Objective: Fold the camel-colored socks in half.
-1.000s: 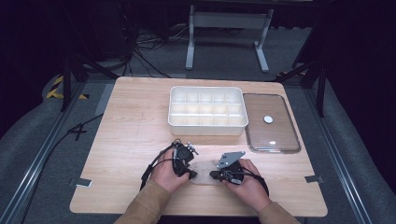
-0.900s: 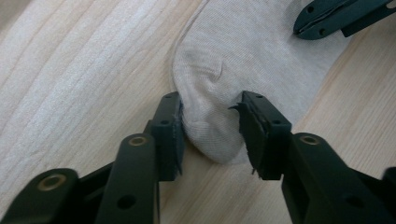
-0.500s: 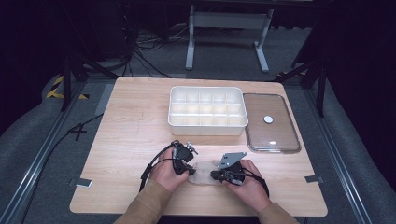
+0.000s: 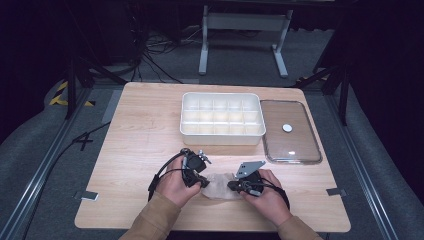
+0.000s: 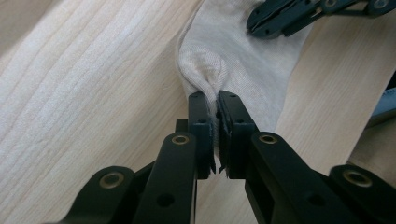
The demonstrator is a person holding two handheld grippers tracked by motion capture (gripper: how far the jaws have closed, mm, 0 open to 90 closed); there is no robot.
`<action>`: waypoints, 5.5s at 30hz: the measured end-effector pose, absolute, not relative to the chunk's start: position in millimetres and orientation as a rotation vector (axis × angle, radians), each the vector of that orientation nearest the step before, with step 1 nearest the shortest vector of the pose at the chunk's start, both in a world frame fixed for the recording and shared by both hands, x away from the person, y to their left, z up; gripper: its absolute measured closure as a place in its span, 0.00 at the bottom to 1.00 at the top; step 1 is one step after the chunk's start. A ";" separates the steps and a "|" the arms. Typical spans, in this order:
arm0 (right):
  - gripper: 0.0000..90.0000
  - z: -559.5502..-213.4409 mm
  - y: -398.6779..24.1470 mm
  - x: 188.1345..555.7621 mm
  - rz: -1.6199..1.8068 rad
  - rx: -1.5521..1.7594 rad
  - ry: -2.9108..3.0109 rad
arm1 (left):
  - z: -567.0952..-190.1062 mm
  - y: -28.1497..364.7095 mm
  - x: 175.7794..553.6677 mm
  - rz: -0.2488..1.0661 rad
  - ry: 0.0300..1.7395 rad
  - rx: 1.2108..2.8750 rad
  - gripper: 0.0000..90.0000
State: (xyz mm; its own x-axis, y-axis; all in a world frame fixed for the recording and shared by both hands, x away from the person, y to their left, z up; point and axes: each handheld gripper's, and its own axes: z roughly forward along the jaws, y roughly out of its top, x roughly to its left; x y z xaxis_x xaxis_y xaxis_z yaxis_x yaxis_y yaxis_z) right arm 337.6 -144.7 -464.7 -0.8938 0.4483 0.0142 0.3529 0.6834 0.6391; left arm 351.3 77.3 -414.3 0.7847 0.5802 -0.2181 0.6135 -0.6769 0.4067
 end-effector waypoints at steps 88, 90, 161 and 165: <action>0.91 -437.4 -171.0 324.4 1.055 0.770 2.725 | -415.0 23.8 351.9 -0.143 0.777 2.484 0.74; 0.90 -429.3 -176.9 323.5 1.073 0.782 2.704 | -411.9 26.0 351.8 -0.145 0.759 2.461 0.65; 0.89 -442.0 -173.5 327.8 1.072 0.746 2.717 | -420.9 53.6 360.2 -0.198 0.749 2.505 0.62; 0.89 -429.7 -179.6 326.7 1.112 0.748 2.675 | -406.3 63.1 358.0 -0.164 0.747 2.467 0.58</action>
